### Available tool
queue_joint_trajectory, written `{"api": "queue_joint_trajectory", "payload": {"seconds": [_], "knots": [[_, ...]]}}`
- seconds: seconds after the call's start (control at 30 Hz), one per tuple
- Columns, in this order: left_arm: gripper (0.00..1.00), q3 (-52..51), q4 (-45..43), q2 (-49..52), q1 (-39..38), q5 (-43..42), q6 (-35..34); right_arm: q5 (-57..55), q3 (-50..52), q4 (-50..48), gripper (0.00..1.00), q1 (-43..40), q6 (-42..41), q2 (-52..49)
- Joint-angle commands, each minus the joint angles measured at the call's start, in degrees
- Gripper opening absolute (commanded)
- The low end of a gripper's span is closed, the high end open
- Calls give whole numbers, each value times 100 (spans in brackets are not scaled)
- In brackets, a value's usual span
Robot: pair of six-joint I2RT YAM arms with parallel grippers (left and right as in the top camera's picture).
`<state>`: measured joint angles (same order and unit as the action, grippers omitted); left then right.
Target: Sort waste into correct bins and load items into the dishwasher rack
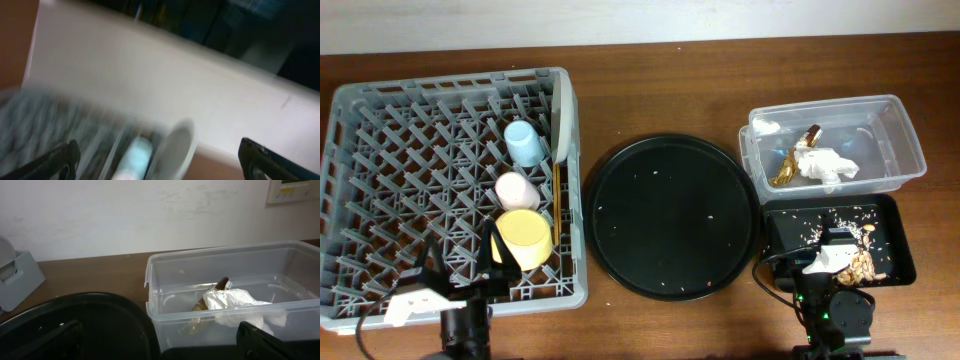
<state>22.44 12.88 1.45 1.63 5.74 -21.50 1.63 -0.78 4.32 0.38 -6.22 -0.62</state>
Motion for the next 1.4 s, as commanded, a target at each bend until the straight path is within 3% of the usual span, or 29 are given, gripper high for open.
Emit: {"api": "queue_joint_trajectory", "payload": {"seconds": [0.0, 0.17, 0.4, 0.63, 0.73, 0.97, 1.37], "knots": [[99, -774, -1471, -116, -129, -186, -98, 31, 46, 0, 99, -35, -46, 42], [99, -1432, -2575, -116, -343, -98, -98, 31, 46, 0, 99, -35, -46, 42], [99, -2157, -2597, -116, -389, 7, -96, 31, 46, 0, 99, -35, -46, 42], [99, -2192, -887, -116, -389, 166, -70, 31, 46, 0, 99, -35, -48, 42], [99, -2192, -872, -116, -411, 46, 793, 31, 46, 0, 99, -35, -46, 42], [99, -2192, -861, -118, -411, -61, 1908, 31, 46, 0, 99, -35, -46, 42], [99, -2192, -855, -116, -409, -57, 1941, 31, 46, 0, 99, -35, -48, 42]]}}
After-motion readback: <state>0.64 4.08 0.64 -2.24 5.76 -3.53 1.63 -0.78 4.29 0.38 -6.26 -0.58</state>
